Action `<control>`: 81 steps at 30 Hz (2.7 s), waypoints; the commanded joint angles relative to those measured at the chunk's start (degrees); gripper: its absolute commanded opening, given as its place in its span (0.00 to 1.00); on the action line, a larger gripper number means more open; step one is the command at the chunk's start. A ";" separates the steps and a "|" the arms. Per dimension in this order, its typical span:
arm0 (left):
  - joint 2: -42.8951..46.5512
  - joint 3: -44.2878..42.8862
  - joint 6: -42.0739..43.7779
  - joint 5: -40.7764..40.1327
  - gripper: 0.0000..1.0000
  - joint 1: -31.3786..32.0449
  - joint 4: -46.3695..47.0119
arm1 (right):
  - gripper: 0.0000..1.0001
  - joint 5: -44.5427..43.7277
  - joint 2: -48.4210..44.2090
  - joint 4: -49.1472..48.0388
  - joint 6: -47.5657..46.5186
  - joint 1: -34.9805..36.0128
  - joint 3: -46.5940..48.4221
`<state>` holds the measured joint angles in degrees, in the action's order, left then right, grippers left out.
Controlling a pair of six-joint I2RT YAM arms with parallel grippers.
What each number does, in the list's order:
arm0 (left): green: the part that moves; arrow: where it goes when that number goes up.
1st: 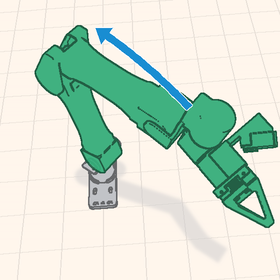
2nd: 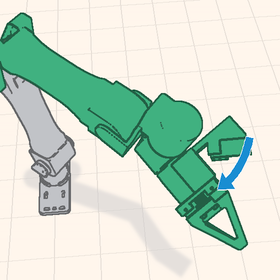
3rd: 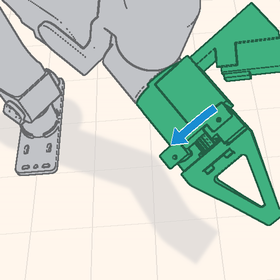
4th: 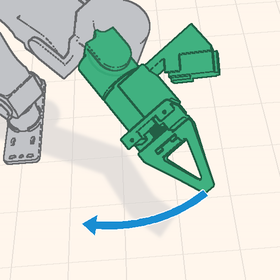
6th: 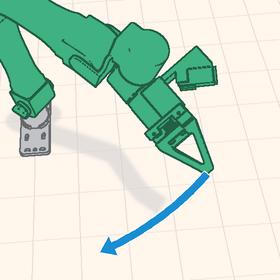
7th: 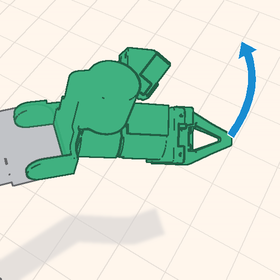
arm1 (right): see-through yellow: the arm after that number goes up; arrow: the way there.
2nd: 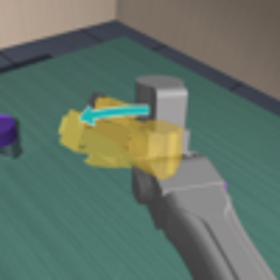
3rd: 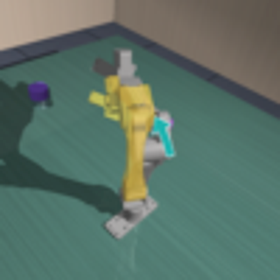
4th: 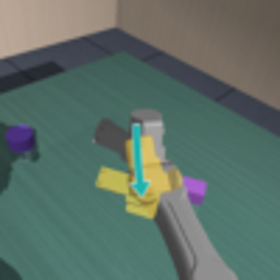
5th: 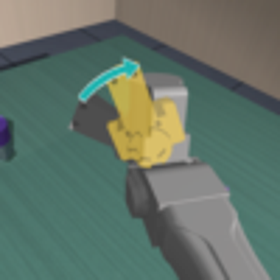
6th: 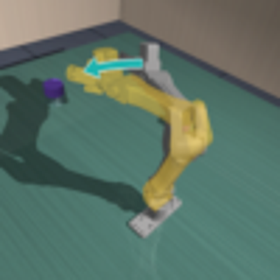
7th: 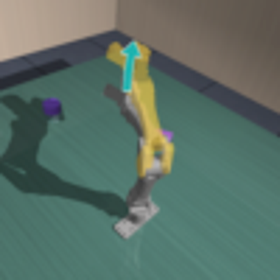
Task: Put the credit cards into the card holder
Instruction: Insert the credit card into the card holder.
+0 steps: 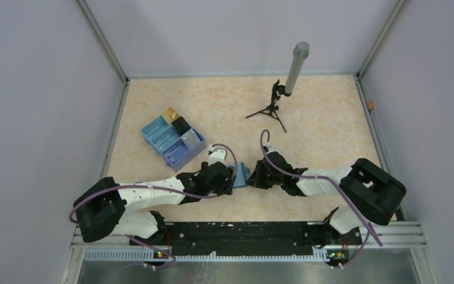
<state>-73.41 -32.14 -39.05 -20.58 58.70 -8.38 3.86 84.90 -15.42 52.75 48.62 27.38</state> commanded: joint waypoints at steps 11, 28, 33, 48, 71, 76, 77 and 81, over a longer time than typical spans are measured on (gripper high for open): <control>-0.89 -1.31 -7.17 5.14 0.67 -0.95 1.54 | 0.00 0.06 1.30 2.26 -0.47 0.07 -1.27; -1.14 -1.86 -4.47 6.01 0.66 -0.95 4.60 | 0.00 0.63 1.96 1.80 -0.48 0.09 -1.35; 1.82 -2.79 -3.96 2.26 0.69 -1.08 -1.01 | 0.00 0.73 2.00 1.80 -0.51 0.08 -1.34; 1.84 -0.55 -5.58 8.97 0.71 -5.26 1.15 | 0.00 0.88 2.40 1.90 -0.47 0.07 -1.09; 6.25 -0.33 -6.96 4.90 0.72 -5.41 -3.17 | 0.00 1.15 2.81 1.53 -0.46 0.08 -1.01; 4.13 -0.12 -7.67 6.49 0.72 -5.79 -3.64 | 0.00 1.26 2.99 1.69 -0.55 0.08 -0.69; 3.73 -0.05 -7.98 6.71 0.72 -5.79 -3.55 | 0.00 1.24 2.94 1.71 -0.59 0.07 -0.73; 2.61 0.56 -8.42 7.03 0.72 -5.85 -2.18 | 0.00 1.25 2.94 1.76 -0.55 0.08 -0.63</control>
<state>-69.78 -32.47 -46.50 -13.72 53.17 -11.66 5.72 86.26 -17.50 52.80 48.62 27.38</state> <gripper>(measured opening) 0.721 0.006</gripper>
